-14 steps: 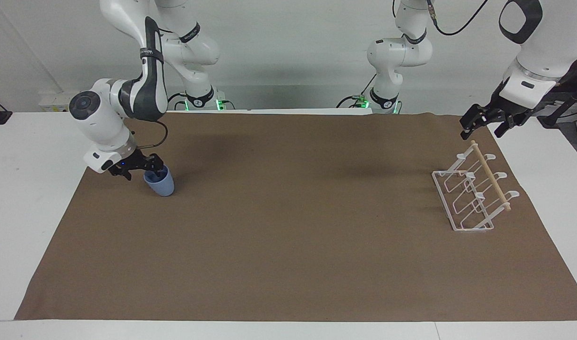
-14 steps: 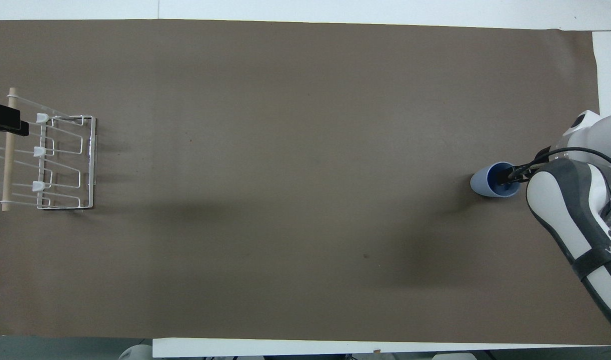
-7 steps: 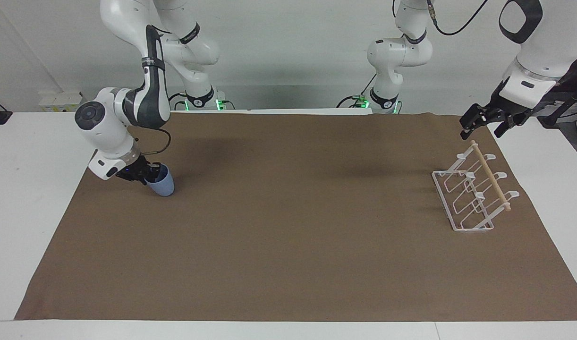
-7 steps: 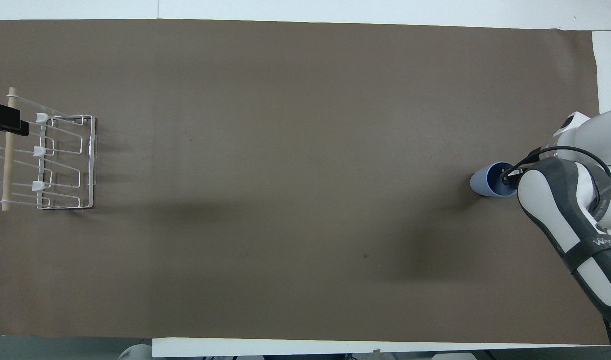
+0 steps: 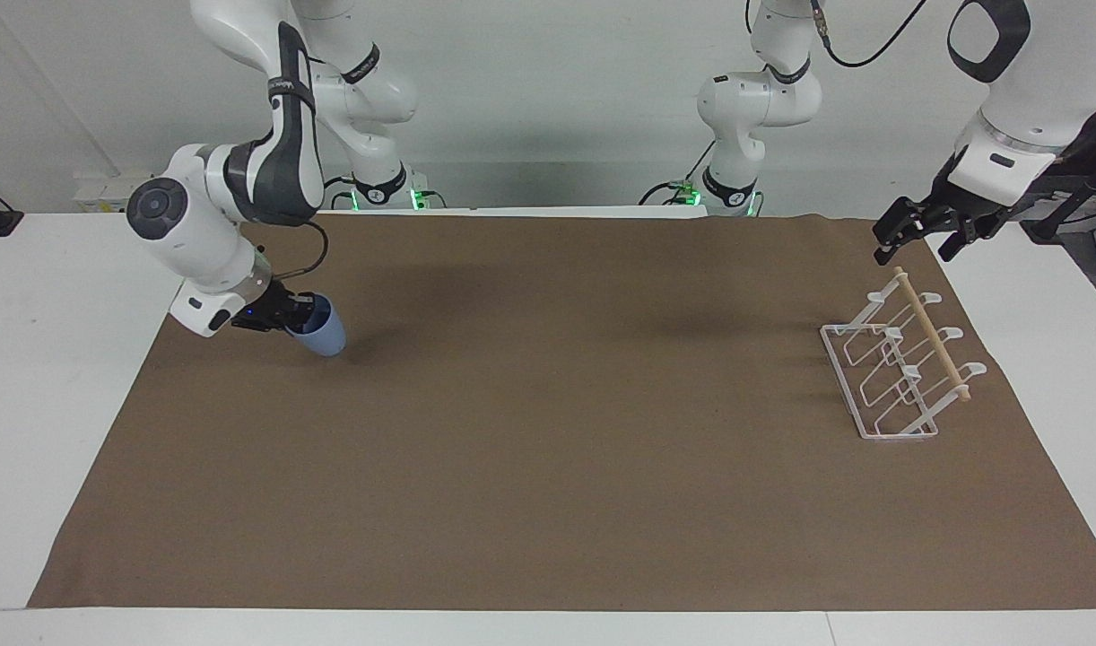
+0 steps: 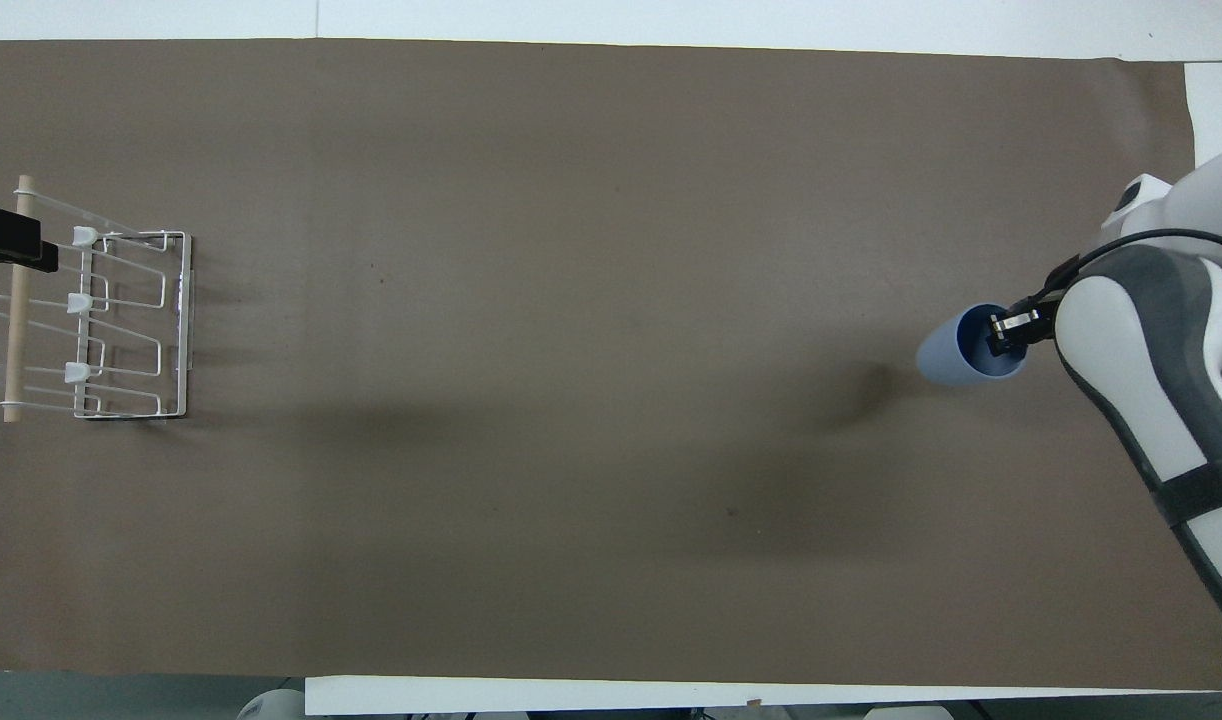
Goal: Hang cup on cup holder
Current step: 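Lift the blue cup and tip it sideways toward the left gripper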
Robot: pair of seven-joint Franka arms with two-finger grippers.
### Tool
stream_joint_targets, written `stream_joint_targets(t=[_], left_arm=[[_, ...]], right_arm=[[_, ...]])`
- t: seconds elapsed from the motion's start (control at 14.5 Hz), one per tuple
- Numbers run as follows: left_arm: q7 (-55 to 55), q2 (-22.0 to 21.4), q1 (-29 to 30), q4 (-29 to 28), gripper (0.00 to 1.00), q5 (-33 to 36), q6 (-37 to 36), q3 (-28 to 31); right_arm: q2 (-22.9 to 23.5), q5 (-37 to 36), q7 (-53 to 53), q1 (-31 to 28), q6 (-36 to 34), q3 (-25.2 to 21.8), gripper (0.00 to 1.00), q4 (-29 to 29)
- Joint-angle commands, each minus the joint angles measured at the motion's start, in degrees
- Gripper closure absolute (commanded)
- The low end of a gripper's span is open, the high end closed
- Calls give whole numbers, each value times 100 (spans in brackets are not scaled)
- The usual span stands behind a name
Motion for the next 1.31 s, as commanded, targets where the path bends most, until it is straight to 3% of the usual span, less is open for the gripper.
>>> stream_joint_targets(t=[0.0, 0.21, 0.48, 0.76, 0.97, 1.1, 1.24], left_arm=[[-54, -111, -53, -70, 0, -44, -74, 46], [-63, -111, 26, -70, 0, -35, -74, 90], [-98, -155, -44, -79, 0, -35, -372, 81], [-359, -163, -62, -70, 0, -44, -399, 55], [-2129, -461, -482, -682, 0, -140, -76, 2], [-3405, -699, -737, -1202, 0, -516, 416, 2], [-4356, -761, -914, -1344, 0, -877, 506, 2]], right_arm=[[131, 1376, -82, 133, -350, 15, 100, 339], [131, 2986, 793, 528, -263, 15, 100, 304], [70, 4980, 1165, 1221, 193, 15, 100, -29], [140, 6731, 1436, 2231, 1447, 15, 100, -294], [192, 7516, 1544, 2813, 2259, 15, 100, -285], [332, 7640, 1561, 2875, 2313, 15, 100, -224], [482, 8043, 1552, 3094, 2435, 15, 100, -154]])
